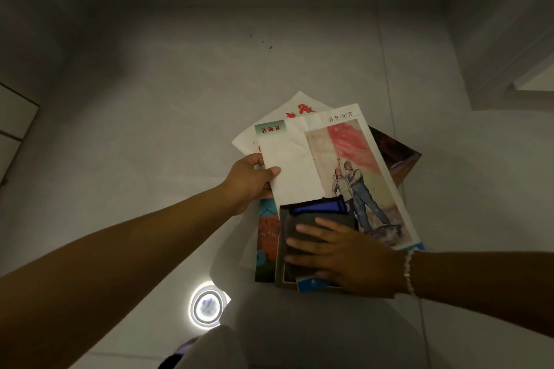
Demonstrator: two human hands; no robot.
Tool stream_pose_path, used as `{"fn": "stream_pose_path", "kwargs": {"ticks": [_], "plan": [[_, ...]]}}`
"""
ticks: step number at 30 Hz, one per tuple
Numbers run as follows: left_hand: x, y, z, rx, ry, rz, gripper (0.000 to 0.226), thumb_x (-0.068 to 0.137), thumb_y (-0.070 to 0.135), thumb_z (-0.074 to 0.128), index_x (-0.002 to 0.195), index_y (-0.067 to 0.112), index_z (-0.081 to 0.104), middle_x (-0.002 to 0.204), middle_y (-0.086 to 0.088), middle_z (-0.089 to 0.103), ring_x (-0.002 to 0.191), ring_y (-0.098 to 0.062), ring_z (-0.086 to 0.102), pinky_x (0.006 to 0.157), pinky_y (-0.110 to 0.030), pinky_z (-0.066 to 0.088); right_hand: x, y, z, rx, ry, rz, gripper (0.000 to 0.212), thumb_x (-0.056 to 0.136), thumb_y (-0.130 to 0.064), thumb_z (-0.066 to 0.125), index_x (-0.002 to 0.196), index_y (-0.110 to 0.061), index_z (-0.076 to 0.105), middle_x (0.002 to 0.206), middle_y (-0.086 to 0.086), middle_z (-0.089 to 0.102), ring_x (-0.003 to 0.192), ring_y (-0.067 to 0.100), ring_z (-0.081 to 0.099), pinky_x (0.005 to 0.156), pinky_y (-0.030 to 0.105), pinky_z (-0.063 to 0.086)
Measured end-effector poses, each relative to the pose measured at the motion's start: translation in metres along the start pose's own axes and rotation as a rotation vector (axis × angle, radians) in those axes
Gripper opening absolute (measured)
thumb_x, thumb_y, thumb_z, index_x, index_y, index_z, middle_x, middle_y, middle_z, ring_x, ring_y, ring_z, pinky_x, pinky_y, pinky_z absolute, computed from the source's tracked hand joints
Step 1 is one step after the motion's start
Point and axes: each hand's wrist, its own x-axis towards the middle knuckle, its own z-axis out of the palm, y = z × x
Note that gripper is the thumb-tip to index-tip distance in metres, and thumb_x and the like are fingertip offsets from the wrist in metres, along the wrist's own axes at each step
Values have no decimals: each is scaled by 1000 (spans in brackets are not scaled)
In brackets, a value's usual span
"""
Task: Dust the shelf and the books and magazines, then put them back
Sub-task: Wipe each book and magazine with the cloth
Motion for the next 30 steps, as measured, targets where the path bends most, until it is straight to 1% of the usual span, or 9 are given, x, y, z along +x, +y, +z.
{"fn": "stream_pose_path", "kwargs": {"ticks": [3, 6, 9, 12, 16, 21, 24, 27, 30], "plan": [[-2, 1, -1, 17, 17, 0, 15, 92, 8, 59, 106, 12, 53, 120, -10, 63, 99, -25, 65, 64, -29, 58, -5, 27, -5, -14, 63, 199, 47, 92, -39, 29, 138, -30, 35, 142, -5, 47, 135, 17, 34, 112, 41, 24], [-4, 0, -5, -11, 39, -5, 14, 92, 8, 58, 104, 14, 55, 117, -11, 63, 93, -24, 65, 61, -27, 58, -11, 60, -5, 90, 71, 520, 46, 102, -36, 19, 144, -21, 28, 143, 7, 46, 136, 28, 36, 113, 40, 13], [-2, -3, -10, 38, 97, 13, 10, 92, 10, 59, 95, 19, 54, 121, -11, 62, 104, -30, 62, 82, -42, 57, -3, 54, -4, 103, 98, 628, 49, 103, -37, 11, 142, -19, 33, 141, 8, 48, 131, 34, 43, 113, 42, 14], [-1, -3, -13, 99, 124, 36, 12, 93, 14, 59, 103, 17, 54, 125, -11, 60, 112, -33, 59, 94, -51, 50, 7, 20, -3, -24, 78, 407, 46, 94, -39, 27, 137, -26, 37, 139, 0, 50, 130, 26, 45, 111, 46, 27], [-3, -2, -14, 144, 106, 57, 20, 92, 16, 59, 111, 16, 52, 126, -10, 59, 111, -31, 59, 94, -48, 51, -4, 12, 1, -58, 2, 117, 53, 91, -44, 27, 141, -28, 32, 144, -5, 44, 135, 20, 35, 115, 41, 20], [-2, -2, -14, 138, 109, 48, 16, 93, 15, 58, 108, 17, 52, 127, -10, 59, 112, -32, 58, 95, -50, 50, -26, 56, -3, -3, -8, 391, 50, 102, -41, 6, 144, -23, 26, 146, 4, 41, 137, 22, 24, 114, 37, 6], [-2, -3, -12, 120, 127, 37, 11, 94, 15, 57, 102, 19, 52, 126, -11, 59, 113, -33, 58, 97, -51, 48, -28, 51, 3, -26, 39, 517, 49, 103, -38, 9, 144, -19, 27, 145, 9, 44, 137, 27, 24, 114, 40, 6], [-1, -3, -11, 96, 136, 22, 9, 93, 13, 57, 99, 19, 53, 127, -11, 59, 112, -33, 58, 96, -51, 49, -23, 15, 10, -45, 111, 358, 52, 92, -38, 30, 141, -22, 31, 144, 5, 41, 135, 27, 26, 113, 43, 6], [-2, -3, -11, 108, 142, 32, 11, 93, 13, 58, 101, 19, 52, 127, -10, 59, 112, -32, 58, 92, -46, 52, -28, 4, 11, -26, 88, 113, 56, 91, -40, 33, 144, -26, 25, 147, -3, 34, 138, 23, 25, 114, 41, 8]]}}
